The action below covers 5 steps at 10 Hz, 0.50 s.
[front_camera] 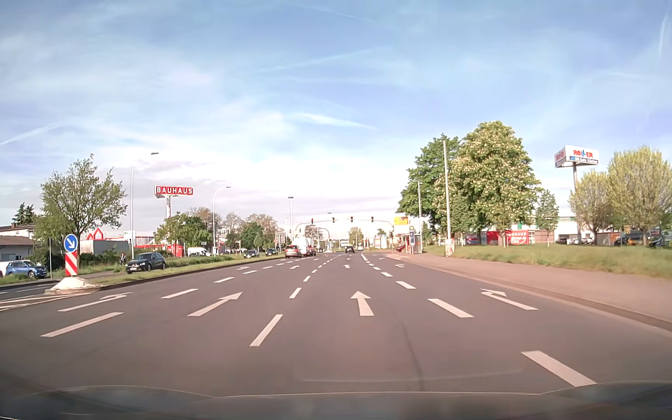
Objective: Follow the waypoints while adhering to traffic rules and regulations
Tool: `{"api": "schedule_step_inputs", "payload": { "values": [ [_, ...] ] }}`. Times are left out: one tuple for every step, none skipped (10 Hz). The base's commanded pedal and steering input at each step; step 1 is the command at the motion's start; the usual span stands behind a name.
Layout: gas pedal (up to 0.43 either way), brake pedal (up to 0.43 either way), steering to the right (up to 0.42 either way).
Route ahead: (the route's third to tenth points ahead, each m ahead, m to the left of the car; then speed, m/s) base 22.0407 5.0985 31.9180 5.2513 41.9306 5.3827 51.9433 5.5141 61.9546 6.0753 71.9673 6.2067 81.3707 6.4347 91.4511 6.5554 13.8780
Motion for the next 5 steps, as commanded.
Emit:
{"api": "schedule_step_inputs", "payload": {
  "values": [
    [0.039, 0.000, -0.028],
    [0.039, 0.000, -0.028],
    [0.039, 0.000, -0.028],
    [0.039, 0.000, -0.027],
    [0.039, 0.000, -0.026]
  ]
}}
